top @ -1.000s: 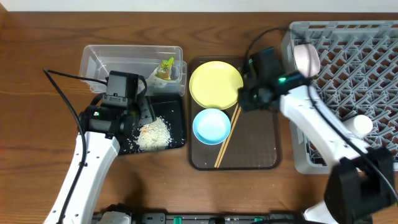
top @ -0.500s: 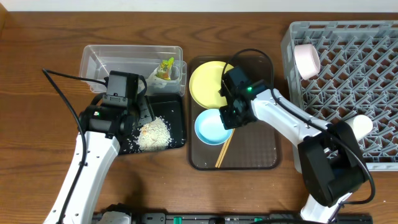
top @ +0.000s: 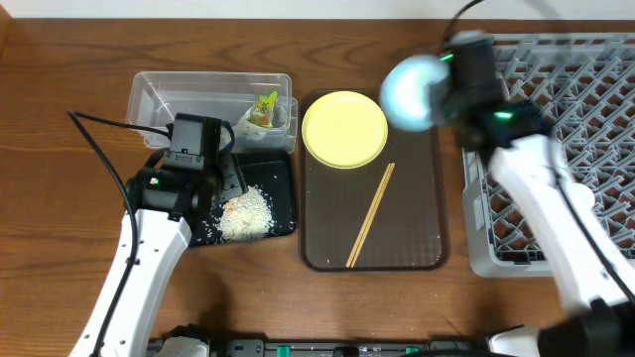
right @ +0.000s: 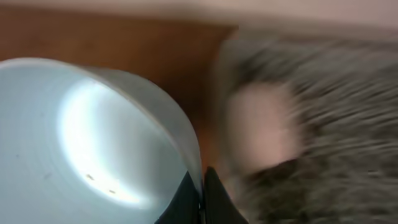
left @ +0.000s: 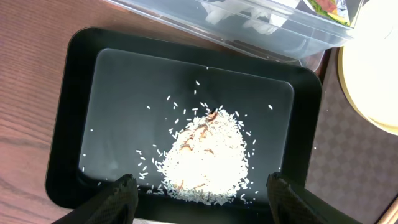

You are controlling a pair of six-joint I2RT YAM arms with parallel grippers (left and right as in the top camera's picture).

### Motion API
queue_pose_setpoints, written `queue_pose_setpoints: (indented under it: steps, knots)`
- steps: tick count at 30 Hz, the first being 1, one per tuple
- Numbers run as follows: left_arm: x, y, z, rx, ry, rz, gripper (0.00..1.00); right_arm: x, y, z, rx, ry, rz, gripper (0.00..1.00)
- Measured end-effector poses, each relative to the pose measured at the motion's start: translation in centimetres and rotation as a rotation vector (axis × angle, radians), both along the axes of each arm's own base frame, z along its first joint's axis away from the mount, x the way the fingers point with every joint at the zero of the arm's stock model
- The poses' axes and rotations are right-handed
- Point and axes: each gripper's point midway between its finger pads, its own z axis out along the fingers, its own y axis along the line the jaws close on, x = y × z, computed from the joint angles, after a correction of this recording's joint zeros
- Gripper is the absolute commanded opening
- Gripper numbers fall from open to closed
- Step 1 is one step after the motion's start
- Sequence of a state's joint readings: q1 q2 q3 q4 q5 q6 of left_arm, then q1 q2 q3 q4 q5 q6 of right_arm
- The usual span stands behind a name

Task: Sort waste into correct bins and load items into the dishwasher rack
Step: 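Carry the blue bowl into the dish rack and lower it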

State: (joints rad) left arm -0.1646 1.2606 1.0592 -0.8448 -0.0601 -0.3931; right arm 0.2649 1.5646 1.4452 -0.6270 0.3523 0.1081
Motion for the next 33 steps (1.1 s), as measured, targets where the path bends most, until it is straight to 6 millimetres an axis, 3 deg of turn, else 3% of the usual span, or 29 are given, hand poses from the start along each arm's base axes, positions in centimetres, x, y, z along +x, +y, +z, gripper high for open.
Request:
queue_pose_setpoints:
  steps: [3,7,10,18,23,30,33]
  knots:
    - [0.0,0.0,0.0,0.0,0.0,0.0,0.7,1.5,-4.8,4.2,-0.165,-0.137,-0.073,0.01]
    - [0.0,0.0,0.0,0.0,0.0,0.0,0.7,3.1,-9.7,5.3,-0.375,-0.15,-0.121,0.01]
    - [0.0,0.0,-0.1,0.0,0.001,0.0,0.7,4.4,-13.4,4.9,-0.49,-0.142,-0.205,0.01]
    - [-0.1,0.0,-0.1,0.001,0.004,0.0,0.7,6.0,-22.1,0.9,-0.685,-0.066,-0.487,0.01]
    - [-0.1,0.0,-0.2,0.001,0.005,0.0,0.7,5.7,-24.6,-1.7,-0.74,0.006,-0.566,0.01]
    - [-0.1,0.0,-0.1,0.001,0.004,0.001,0.7,5.9,-25.0,-5.6,-0.781,0.105,-0.565,0.01]
    - [-0.1,0.0,-0.1,0.001,0.004,0.0,0.7,5.5,-25.1,-6.3,-0.779,0.126,-0.576,0.01]
